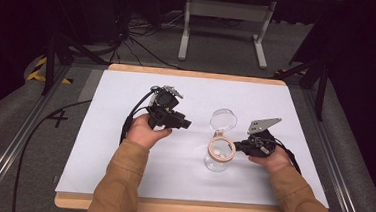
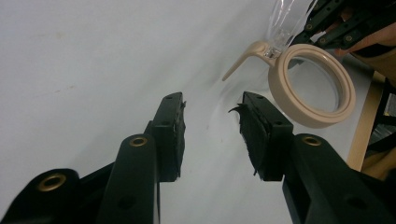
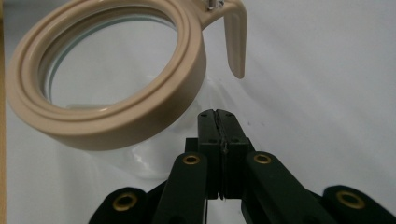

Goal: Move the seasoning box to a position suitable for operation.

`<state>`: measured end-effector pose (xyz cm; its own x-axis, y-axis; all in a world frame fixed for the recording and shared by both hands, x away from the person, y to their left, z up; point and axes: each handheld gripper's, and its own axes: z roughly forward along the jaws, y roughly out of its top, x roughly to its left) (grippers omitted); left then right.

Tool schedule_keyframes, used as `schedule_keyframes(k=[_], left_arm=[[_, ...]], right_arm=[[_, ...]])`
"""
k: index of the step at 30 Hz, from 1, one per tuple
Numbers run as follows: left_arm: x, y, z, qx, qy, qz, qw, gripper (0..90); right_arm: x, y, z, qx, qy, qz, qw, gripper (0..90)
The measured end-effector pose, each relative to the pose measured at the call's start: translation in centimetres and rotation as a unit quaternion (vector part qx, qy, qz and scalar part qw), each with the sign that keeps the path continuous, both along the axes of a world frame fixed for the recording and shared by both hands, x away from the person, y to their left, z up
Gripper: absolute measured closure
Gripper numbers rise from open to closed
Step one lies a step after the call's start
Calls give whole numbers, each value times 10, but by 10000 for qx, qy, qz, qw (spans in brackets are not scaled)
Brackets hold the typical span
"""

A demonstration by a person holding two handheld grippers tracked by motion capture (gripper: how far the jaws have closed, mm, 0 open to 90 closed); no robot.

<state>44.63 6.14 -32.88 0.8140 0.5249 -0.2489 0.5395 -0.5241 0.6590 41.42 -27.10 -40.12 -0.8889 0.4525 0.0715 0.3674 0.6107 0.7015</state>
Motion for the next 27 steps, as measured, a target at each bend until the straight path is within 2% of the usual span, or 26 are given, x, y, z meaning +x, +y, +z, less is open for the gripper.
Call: schedule_keyframes(k=[2,3,4,8,12,16,17,18,19,21,24,25,27], left_arm=[[1,-1,0,-46,10,-45,10000,607],[4,-2,0,-91,196,-83,9997,618],[5,-3,0,-169,285,-64,9994,616],[8,-8,0,-100,269,-123,9995,654],[8,-13,0,-114,181,-143,9997,695],[7,-18,2,-10,-39,-179,9998,764],[5,-19,3,-27,-163,-128,9998,800],[5,-19,3,-27,-163,-128,9998,821],[5,-20,3,-79,-263,-88,9996,821],[4,-22,3,-86,-353,-56,9993,885],[5,-24,1,-116,-434,-38,9990,895],[5,-27,0,-204,-455,-16,9988,897],[6,-30,0,-235,-486,12,9985,897]], right_arm=[[-2,0,0,-14,15,-9,10000,894],[-3,-1,0,-30,11,2,10000,894],[-5,-1,0,-38,19,2,10000,894],[-12,0,0,-75,18,62,10000,894],[-15,0,0,-81,33,58,9999,894],[-16,-2,0,-82,14,66,9999,892],[-17,-2,2,-93,-35,-9,10000,893],[-17,-3,5,-80,-59,-38,9999,893],[-17,-3,5,-80,-59,-38,9999,893],[-20,-9,14,62,-136,-131,9998,893],[-22,-14,21,151,-173,-189,9996,893],[-25,-17,28,238,-226,-223,9992,893],[-27,-18,31,272,-249,-221,9991,893]])
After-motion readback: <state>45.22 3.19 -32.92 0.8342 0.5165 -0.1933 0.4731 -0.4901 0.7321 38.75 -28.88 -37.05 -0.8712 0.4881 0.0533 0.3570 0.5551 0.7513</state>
